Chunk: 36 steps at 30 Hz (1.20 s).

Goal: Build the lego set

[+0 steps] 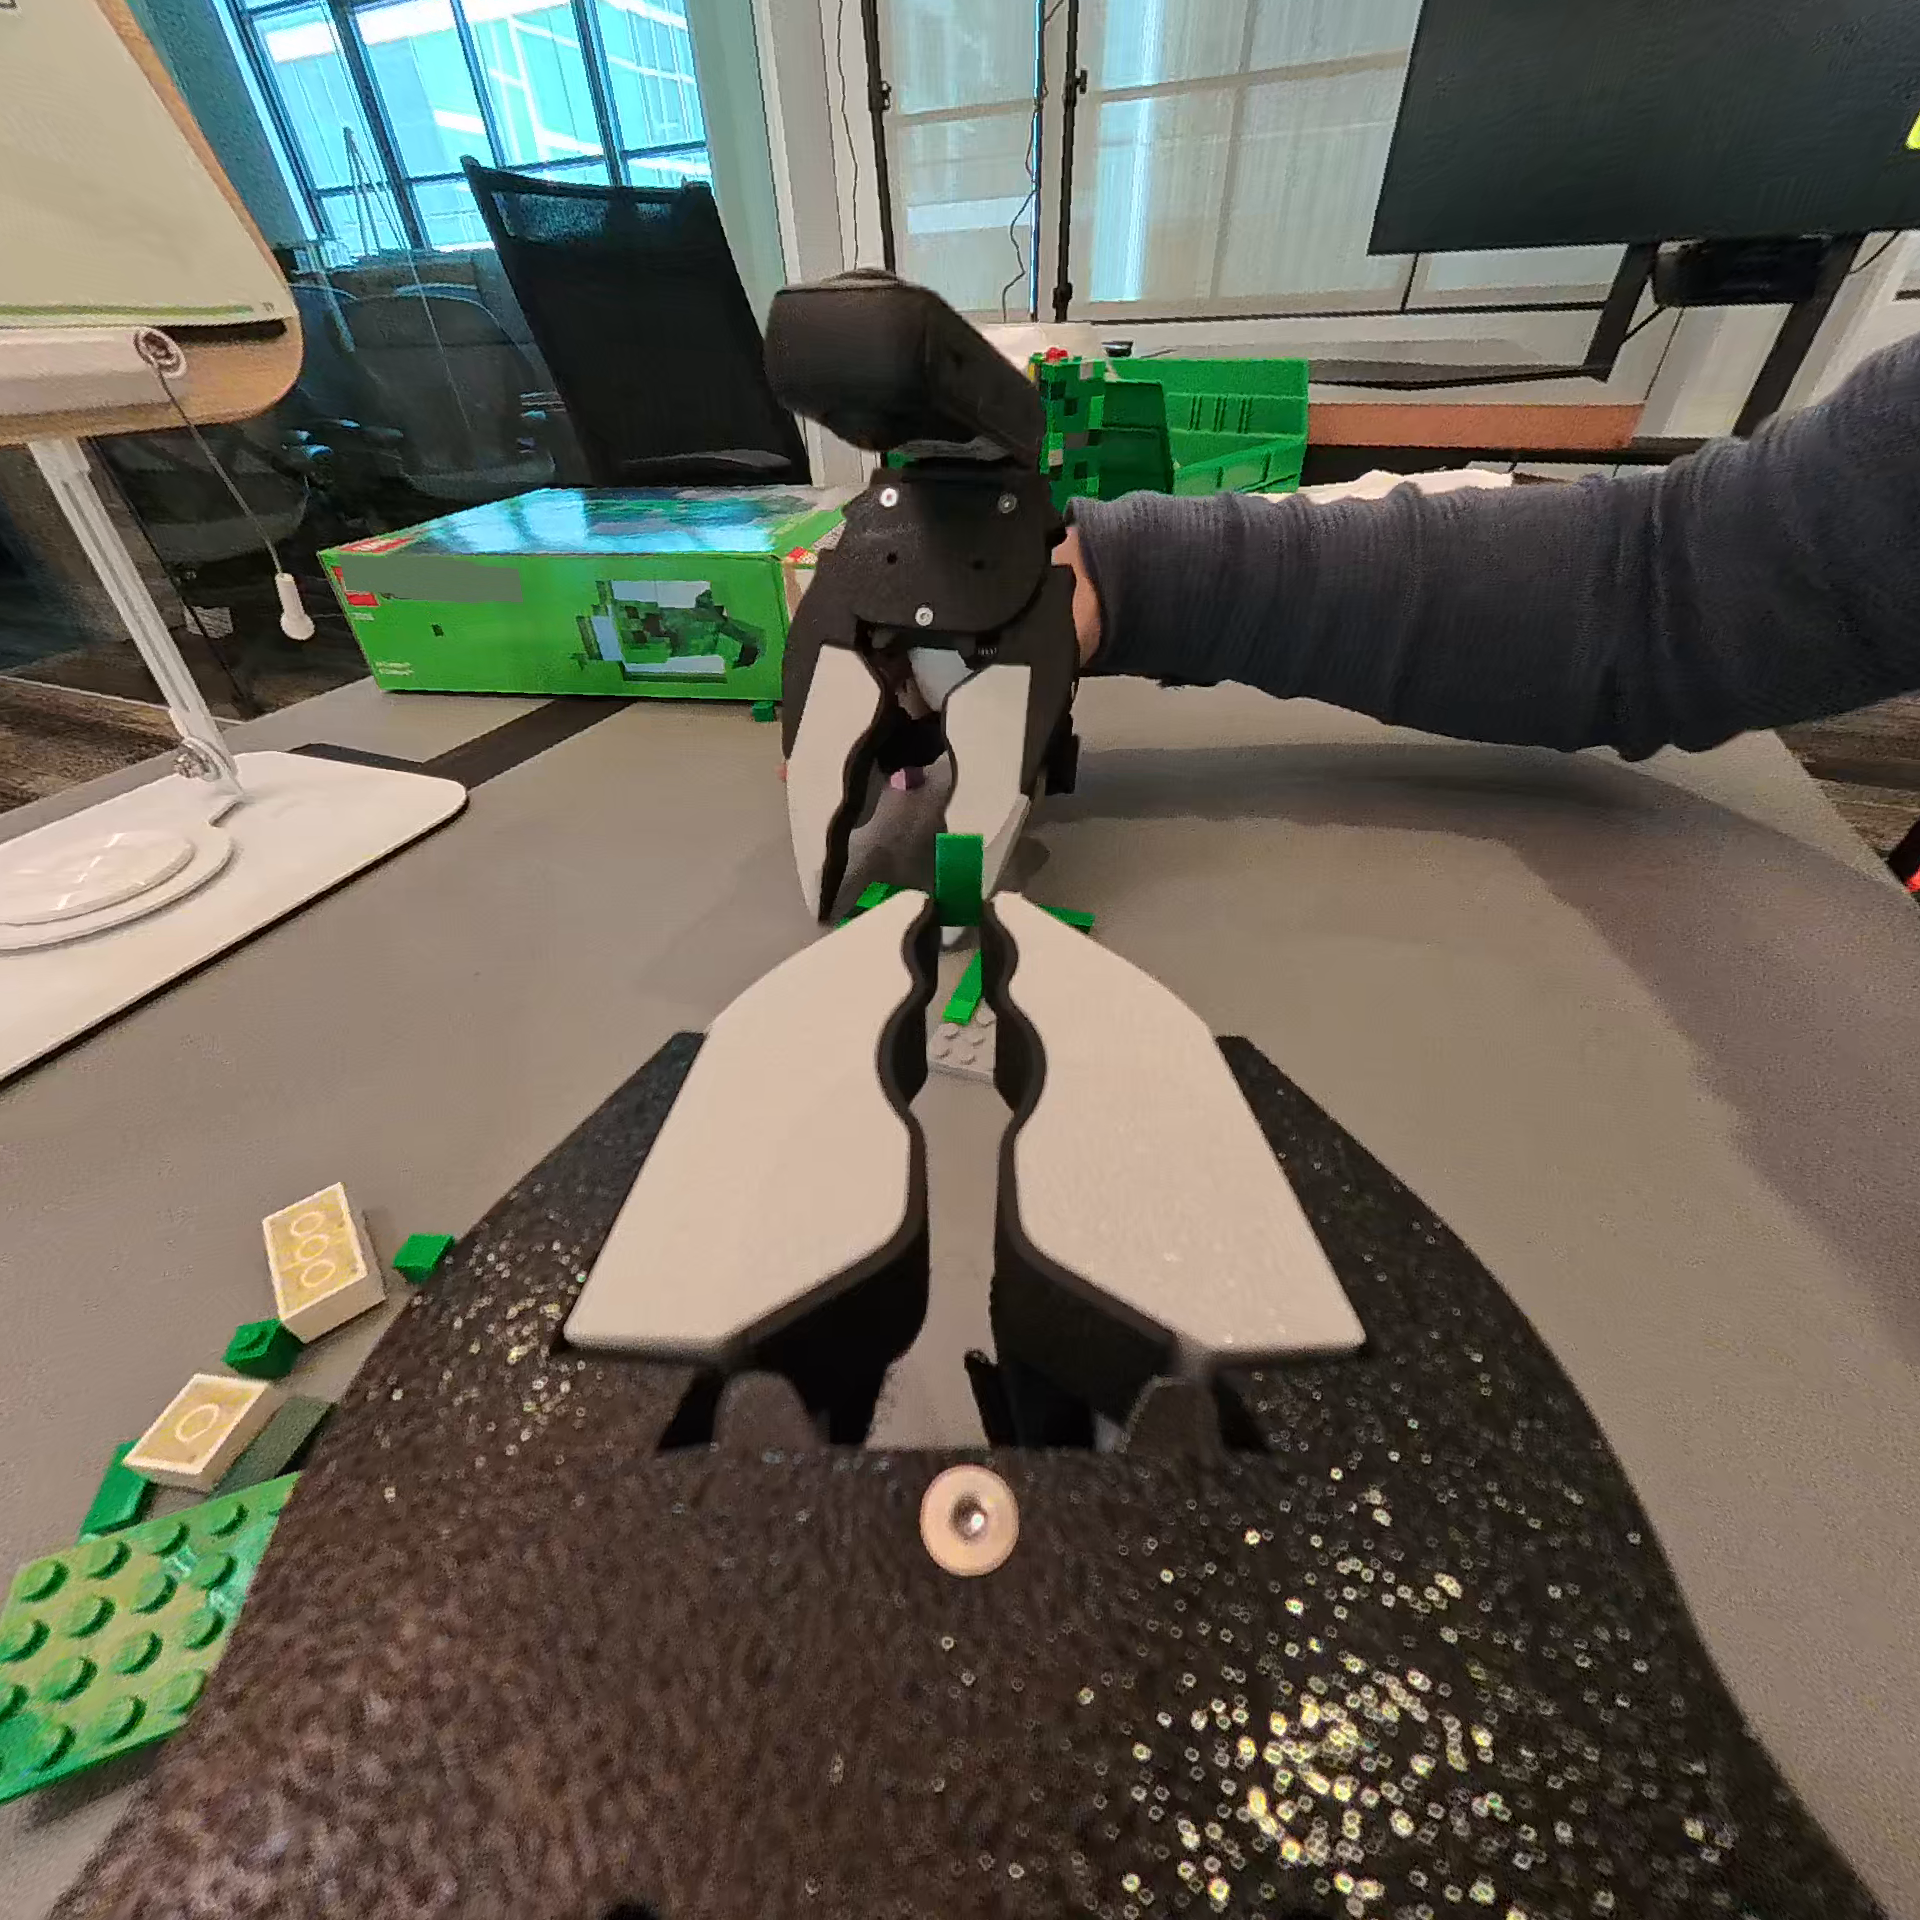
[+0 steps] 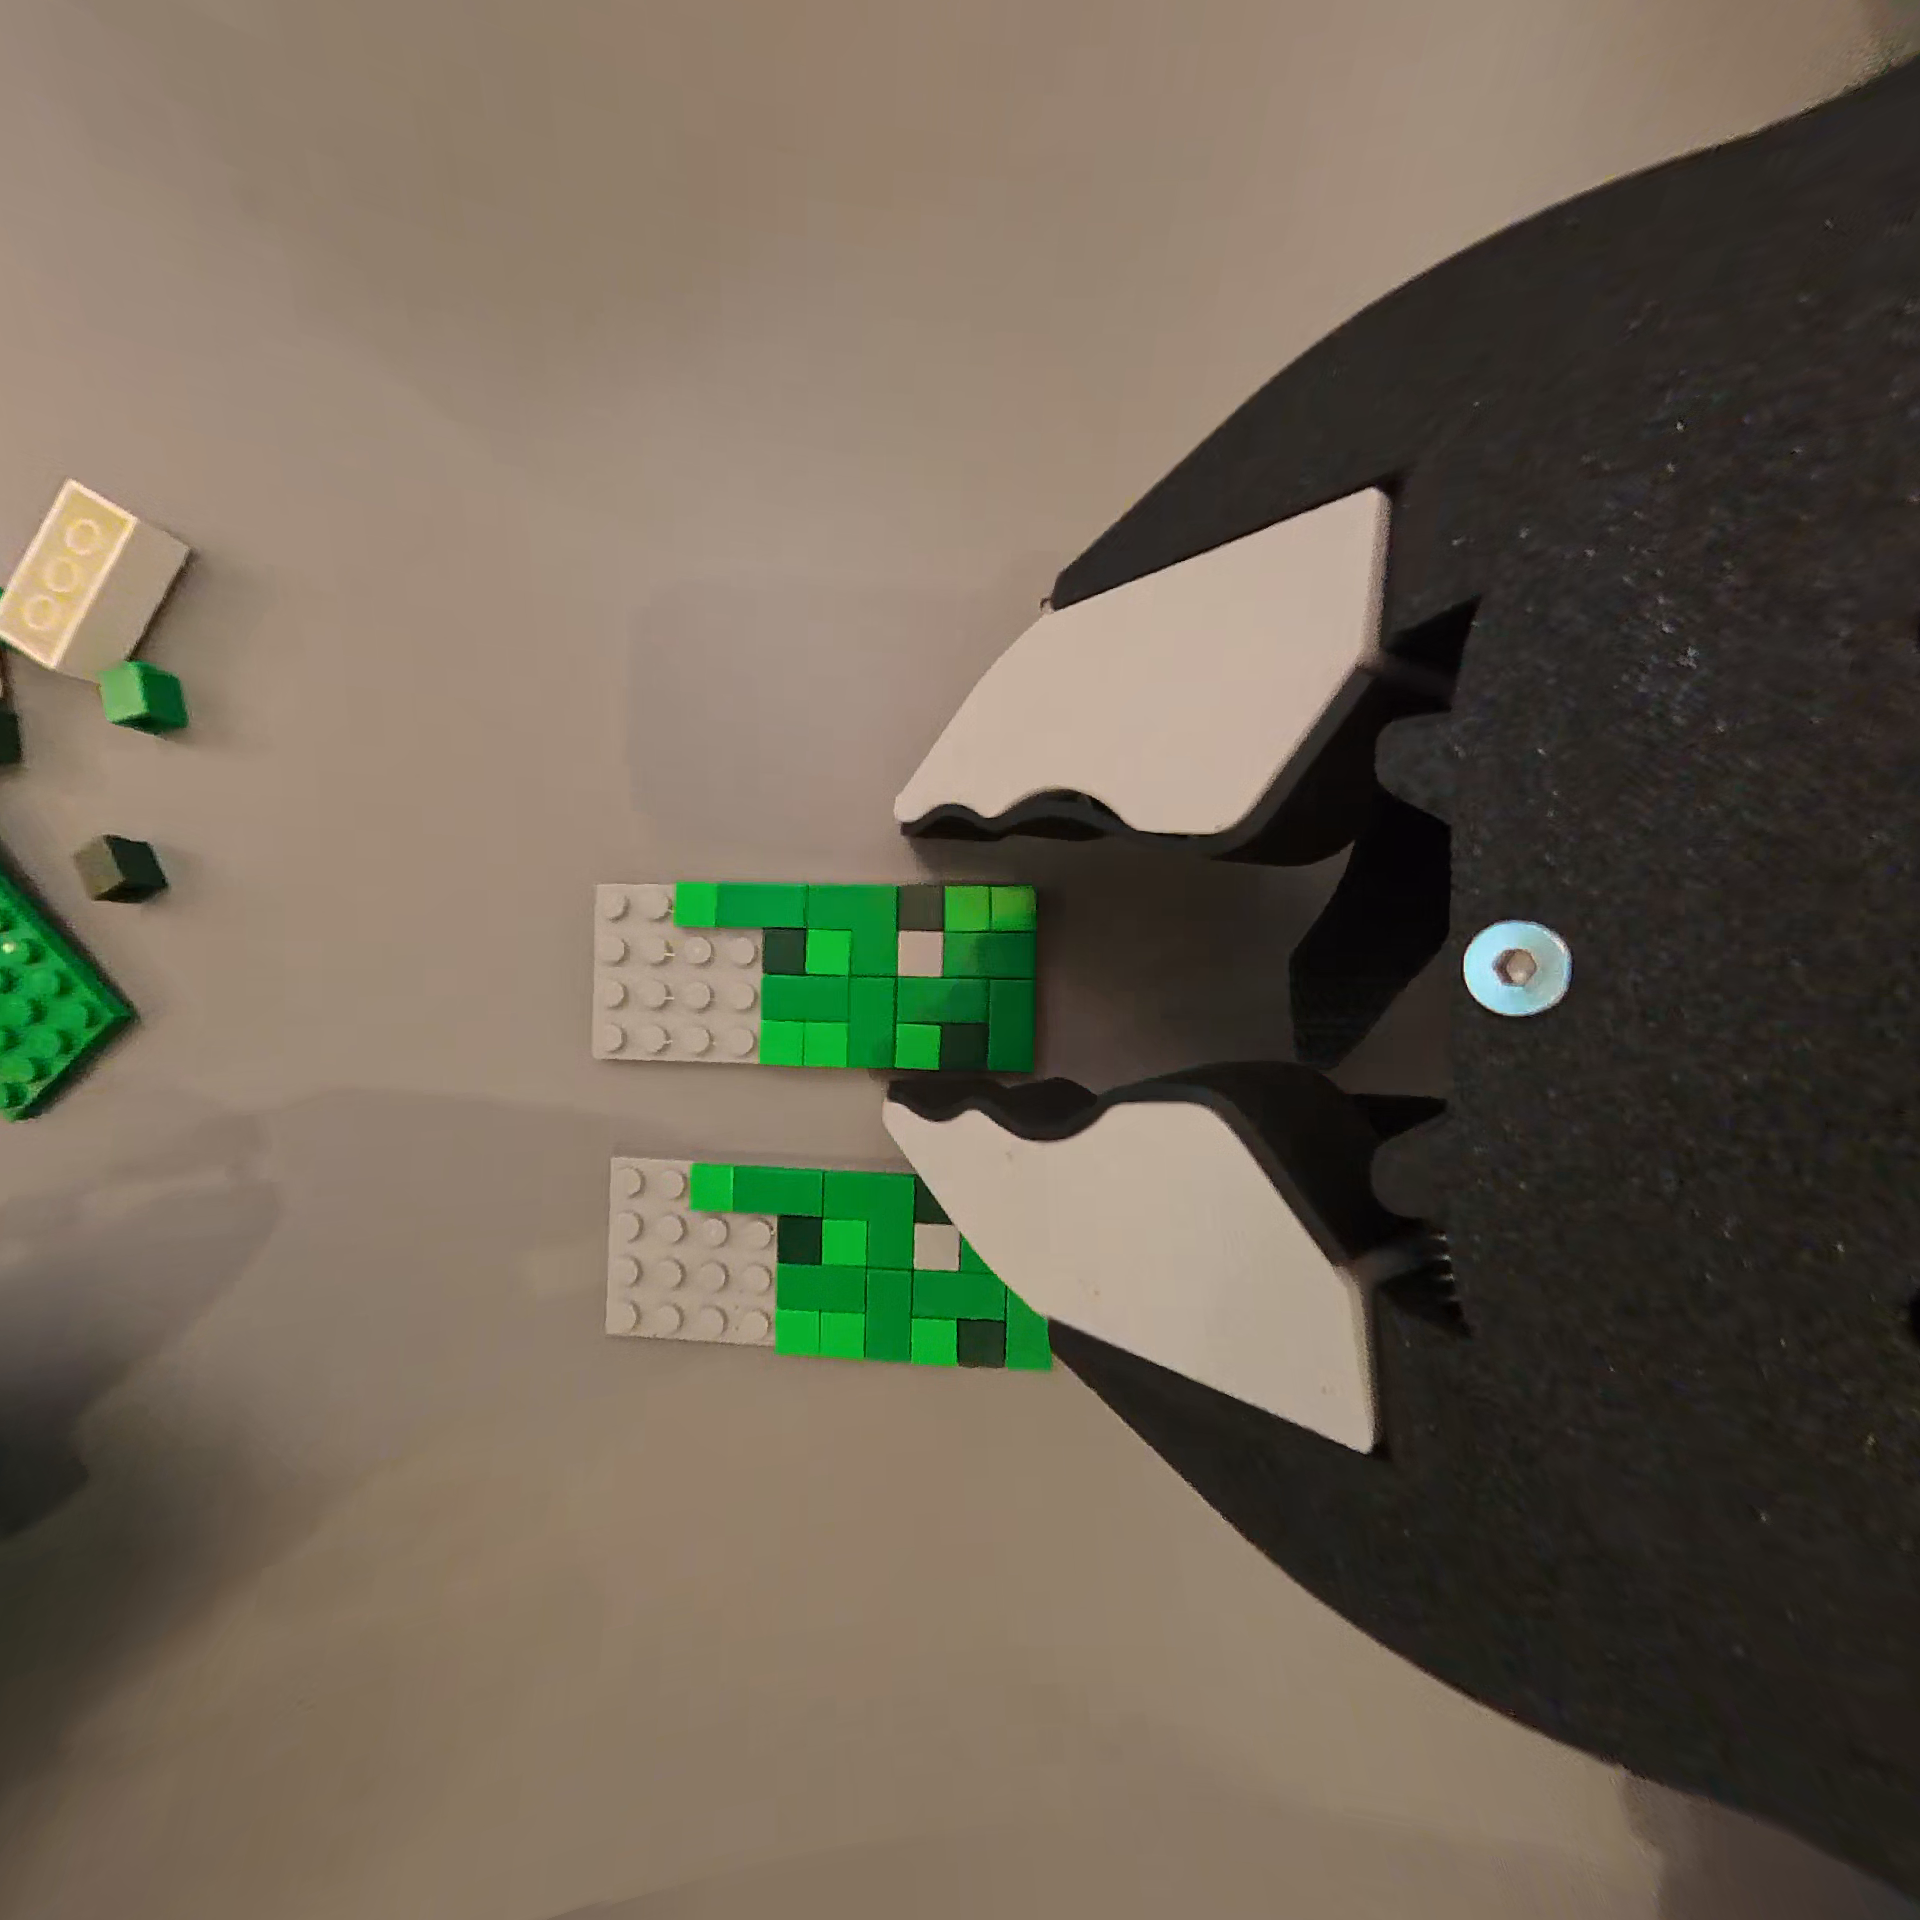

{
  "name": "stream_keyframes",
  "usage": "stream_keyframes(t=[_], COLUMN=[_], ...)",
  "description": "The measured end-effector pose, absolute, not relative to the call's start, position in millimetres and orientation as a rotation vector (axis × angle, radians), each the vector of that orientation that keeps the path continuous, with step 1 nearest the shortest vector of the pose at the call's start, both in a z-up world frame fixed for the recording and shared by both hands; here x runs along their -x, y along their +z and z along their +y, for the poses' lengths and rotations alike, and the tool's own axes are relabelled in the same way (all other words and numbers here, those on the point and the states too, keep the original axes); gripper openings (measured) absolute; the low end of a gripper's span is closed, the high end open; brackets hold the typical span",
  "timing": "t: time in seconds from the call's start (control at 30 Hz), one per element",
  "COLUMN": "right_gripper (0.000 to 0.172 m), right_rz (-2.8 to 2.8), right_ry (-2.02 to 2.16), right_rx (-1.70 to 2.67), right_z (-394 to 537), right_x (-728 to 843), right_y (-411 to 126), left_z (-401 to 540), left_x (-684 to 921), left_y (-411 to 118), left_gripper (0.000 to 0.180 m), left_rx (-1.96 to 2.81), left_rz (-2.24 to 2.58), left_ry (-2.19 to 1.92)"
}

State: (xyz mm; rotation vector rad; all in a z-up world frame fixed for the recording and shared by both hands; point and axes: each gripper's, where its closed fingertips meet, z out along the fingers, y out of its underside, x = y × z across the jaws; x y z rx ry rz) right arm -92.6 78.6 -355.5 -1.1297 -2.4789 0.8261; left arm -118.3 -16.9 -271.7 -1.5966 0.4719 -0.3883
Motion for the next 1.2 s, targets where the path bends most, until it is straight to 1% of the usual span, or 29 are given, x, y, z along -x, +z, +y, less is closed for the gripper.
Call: stream_keyframes(t=[0.13, 0.33, 0.53, 0.9, 1.07, 1.2], right_gripper=[0.033, 0.033, 0.033, 0.032, 0.032, 0.032], right_rz=[-2.518, -2.501, -2.412, -2.347, -2.303, -2.324], right_ry=[0.795, 0.757, 0.814, 0.841, 0.794, 0.743], right_rx=[1.095, 1.081, 1.067, 1.024, 1.126, 1.204], right_z=[75, 72, 64, 20, 1, -10], right_x=[94, 97, 101, 105, 106, 102], right_y=[-356, -355, -342, -331, -334, -340], left_z=[-17, -18, -22, -39, -42, -47], left_x=[119, 125, 139, 166, 157, 144], left_y=[-272, -272, -267, -267, -281, -296], left_gripper=[0.007, 0.007, 0.007, 0.007, 0.007, 0.007], left_rx=[1.600, 1.608, 1.610, 1.652, 1.753, 1.878], left_rz=[0.468, 0.472, 0.466, 0.501, 0.618, 0.803], left_ry=[-0.394, -0.353, -0.302, -0.167, -0.137, -0.073])
